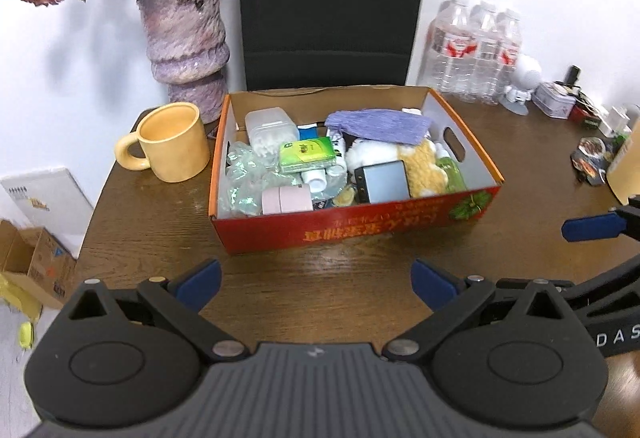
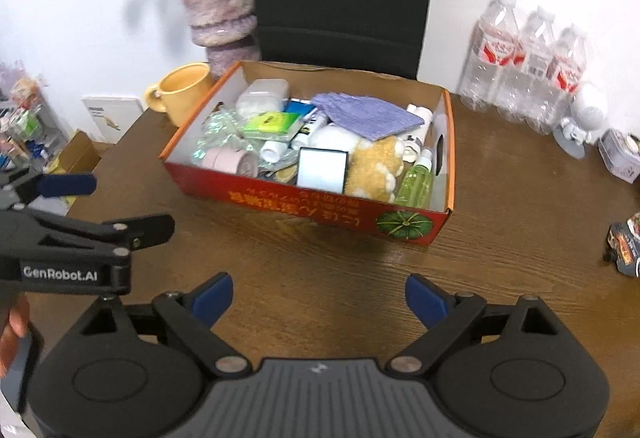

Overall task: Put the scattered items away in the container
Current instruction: 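Withdraw both open tools from the box back over the table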

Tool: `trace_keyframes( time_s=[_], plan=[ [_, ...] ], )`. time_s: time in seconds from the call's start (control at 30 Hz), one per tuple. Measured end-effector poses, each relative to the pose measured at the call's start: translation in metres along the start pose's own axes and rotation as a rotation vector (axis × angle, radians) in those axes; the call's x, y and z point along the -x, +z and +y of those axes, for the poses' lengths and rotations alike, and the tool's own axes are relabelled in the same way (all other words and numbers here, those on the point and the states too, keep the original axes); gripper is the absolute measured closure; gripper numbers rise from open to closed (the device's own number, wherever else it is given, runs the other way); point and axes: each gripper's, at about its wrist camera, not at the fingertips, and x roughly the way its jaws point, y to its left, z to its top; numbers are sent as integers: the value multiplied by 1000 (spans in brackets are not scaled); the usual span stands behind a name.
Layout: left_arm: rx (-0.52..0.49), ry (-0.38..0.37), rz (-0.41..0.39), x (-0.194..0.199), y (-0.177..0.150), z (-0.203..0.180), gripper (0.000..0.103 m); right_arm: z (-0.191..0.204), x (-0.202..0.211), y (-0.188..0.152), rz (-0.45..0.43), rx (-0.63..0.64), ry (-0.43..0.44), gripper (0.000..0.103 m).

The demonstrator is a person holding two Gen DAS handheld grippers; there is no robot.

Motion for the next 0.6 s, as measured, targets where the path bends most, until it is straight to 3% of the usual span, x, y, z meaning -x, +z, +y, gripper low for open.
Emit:
trace_keyframes(
  time_s=[0.2,0.33,0.6],
  plan=[
    [-5,22,-12,-3,-47,-4,0,7,-7,-54,-42,13,-14,10],
    [1,37,-35,-7,-81,-5,0,13,-15,-89,-107,38,-68,10],
    [32,36,-81,-12,-134,-7,0,14,-27,-148,-224,-93,-43,10]
  ],
)
